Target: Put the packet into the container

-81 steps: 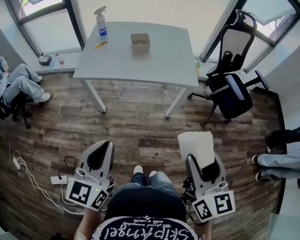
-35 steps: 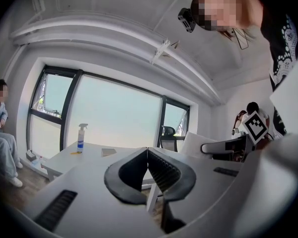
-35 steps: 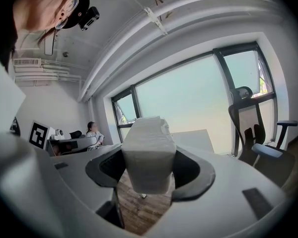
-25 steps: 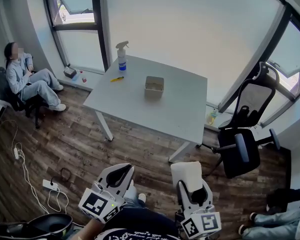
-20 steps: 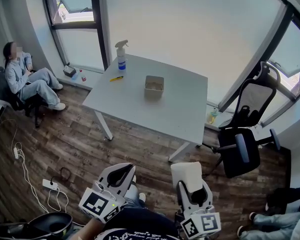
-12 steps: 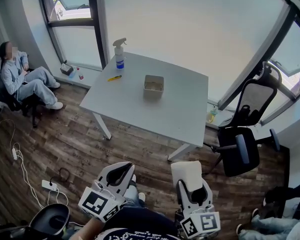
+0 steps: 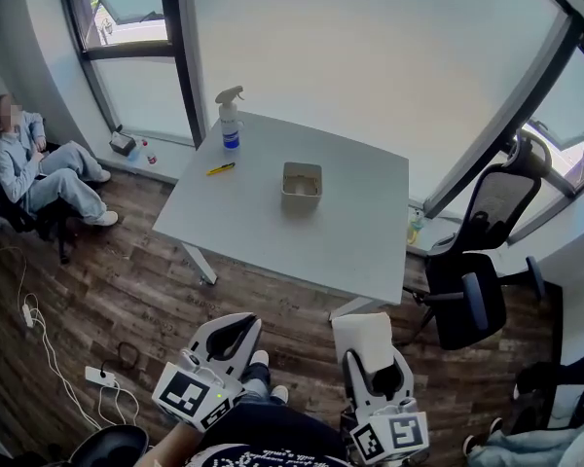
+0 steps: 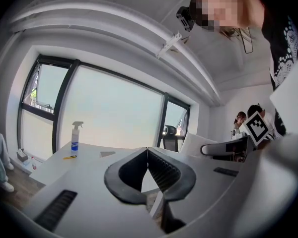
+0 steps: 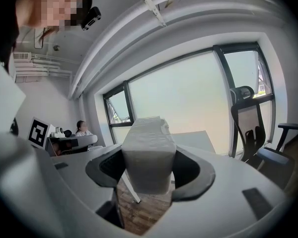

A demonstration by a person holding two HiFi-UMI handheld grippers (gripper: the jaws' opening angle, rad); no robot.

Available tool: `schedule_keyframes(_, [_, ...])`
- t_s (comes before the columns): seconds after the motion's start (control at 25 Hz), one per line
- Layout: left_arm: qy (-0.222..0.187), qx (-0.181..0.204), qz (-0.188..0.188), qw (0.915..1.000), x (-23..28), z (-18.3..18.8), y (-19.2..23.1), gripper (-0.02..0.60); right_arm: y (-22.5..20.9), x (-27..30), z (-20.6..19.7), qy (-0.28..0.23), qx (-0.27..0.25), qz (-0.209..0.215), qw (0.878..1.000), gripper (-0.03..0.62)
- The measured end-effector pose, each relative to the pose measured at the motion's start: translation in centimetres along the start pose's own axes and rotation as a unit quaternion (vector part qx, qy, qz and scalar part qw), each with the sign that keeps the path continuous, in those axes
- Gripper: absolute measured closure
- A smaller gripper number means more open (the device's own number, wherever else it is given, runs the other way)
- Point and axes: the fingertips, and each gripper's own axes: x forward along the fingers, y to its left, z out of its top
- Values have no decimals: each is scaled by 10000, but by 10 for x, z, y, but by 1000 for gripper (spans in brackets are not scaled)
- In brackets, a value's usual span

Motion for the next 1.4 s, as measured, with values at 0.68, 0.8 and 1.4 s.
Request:
schedule_keyframes(0.68, [40,11,0,10000,14,9,75,574,33,70,10,-31,5,54,10000,322])
schedule_keyframes(0.8, [77,38,6,10000,13,9,83,574,37,74,10,-36,29,50,10000,322])
schedule_keyframes(1.4, [161,-103,37,9998,22,3,87,574,35,85,11,104,32,88,9999,322])
